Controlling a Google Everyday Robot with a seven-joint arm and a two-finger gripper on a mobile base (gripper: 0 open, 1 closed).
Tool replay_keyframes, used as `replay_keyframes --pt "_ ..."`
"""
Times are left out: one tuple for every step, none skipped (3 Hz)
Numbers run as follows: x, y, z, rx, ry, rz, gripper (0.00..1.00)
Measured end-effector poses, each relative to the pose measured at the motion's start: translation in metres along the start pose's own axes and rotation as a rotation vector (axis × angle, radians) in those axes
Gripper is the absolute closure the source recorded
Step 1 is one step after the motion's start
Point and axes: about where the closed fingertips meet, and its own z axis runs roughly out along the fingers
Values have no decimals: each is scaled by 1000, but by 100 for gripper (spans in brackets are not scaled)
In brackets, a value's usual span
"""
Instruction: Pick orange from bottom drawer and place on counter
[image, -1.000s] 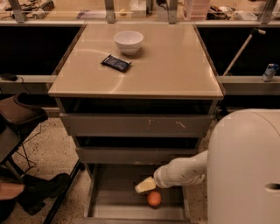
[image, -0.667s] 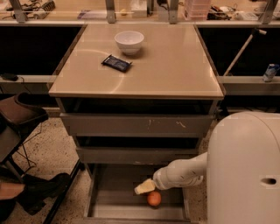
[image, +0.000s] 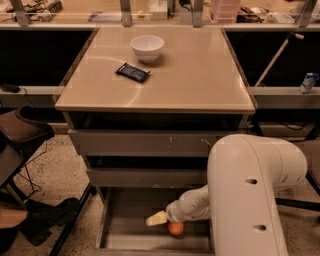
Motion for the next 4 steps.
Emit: replay_keyframes --pt "8 -1 9 -5 12 10 0" --pt "12 -1 13 0 22 11 0" --pt "28 -24 43 56 53 -17 0" --pt "47 -65 64 132 61 -15 0"
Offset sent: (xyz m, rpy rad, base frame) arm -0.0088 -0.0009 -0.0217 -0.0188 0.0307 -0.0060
